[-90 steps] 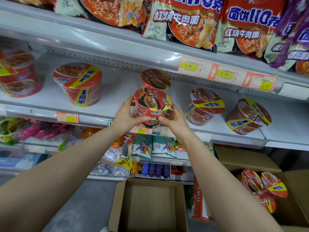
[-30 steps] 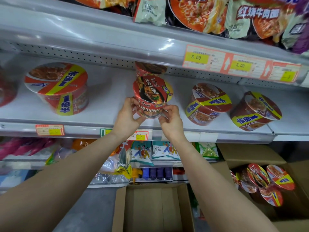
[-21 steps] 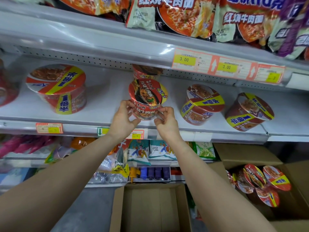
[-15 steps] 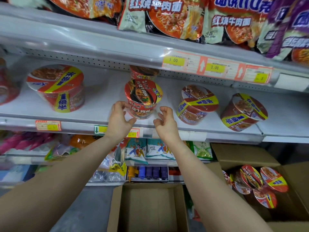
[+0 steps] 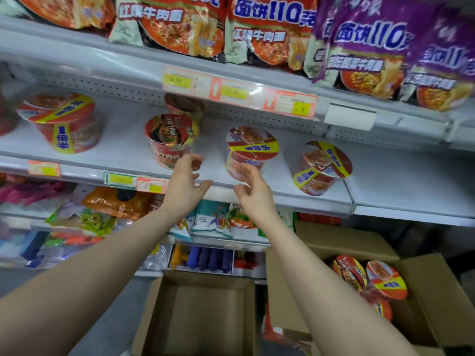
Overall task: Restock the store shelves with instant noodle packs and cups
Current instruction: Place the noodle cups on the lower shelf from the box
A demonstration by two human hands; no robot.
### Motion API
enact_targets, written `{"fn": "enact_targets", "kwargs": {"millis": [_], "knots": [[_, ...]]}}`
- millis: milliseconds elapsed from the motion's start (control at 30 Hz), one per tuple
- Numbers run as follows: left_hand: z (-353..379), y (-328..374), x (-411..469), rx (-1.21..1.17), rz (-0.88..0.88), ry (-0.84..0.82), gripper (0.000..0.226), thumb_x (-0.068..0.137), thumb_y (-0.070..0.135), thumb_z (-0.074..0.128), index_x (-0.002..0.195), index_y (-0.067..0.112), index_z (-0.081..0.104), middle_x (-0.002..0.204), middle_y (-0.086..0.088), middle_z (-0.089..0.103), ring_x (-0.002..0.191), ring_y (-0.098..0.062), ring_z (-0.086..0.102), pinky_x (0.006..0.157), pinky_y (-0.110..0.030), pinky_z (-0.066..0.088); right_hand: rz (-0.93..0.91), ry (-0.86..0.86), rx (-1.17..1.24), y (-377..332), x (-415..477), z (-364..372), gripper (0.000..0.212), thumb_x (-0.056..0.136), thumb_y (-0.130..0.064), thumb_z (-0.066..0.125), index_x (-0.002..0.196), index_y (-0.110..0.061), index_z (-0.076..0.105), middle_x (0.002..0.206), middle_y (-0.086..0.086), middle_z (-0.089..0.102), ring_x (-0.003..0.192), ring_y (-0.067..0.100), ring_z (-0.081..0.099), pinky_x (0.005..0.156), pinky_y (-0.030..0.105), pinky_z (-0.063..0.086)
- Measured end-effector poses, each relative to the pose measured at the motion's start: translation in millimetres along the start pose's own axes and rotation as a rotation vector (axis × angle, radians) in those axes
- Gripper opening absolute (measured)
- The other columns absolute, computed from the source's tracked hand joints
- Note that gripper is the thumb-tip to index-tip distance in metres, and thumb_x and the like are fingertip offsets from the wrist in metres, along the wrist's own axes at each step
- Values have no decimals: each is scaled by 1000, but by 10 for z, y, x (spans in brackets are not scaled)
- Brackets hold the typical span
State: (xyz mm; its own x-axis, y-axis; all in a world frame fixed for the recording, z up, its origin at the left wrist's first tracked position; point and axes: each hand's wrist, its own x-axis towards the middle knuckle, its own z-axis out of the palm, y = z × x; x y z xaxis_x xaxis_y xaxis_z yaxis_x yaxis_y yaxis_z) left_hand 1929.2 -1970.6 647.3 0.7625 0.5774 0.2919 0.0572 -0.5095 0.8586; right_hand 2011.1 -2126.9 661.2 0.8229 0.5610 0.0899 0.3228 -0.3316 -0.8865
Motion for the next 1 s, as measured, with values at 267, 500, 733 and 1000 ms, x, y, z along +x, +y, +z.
{"fn": "enact_targets", "kwargs": {"millis": [267,500,733,1000], "knots": [[927,615,-300,-94,83,-190,45,81,8,74,118,14,50,119,-8,53,105,-18,55,95,-36,51,66,97,-41,417,-443,-1049,50,98,-9,55,145,-20,44,147,-1,49,123,2,48,103,22,42],[1753,909,-630,-121,109,-471,48,80,10,76,120,16,51,120,-4,55,106,-17,58,97,-40,50,194,276,-114,892,-1091,-1729,53,93,-4,61,142,-20,50,140,0,56,124,8,55,102,21,43],[2523,1023,-1104,-126,97,-697,60,80,11,79,132,13,49,123,3,50,112,-14,55,93,-21,44,382,405,-136,1517,-1710,-2267,53,94,-10,63,143,-26,49,135,-3,59,117,4,53,103,25,45],[3503,872,-1269,89,-23,-883,84,82,33,78,150,22,31,151,-3,40,135,-21,42,108,-33,38,626,383,-92,2477,-1892,-2733,70,88,-23,74,149,-23,38,144,-2,49,133,17,47,107,35,43]]}}
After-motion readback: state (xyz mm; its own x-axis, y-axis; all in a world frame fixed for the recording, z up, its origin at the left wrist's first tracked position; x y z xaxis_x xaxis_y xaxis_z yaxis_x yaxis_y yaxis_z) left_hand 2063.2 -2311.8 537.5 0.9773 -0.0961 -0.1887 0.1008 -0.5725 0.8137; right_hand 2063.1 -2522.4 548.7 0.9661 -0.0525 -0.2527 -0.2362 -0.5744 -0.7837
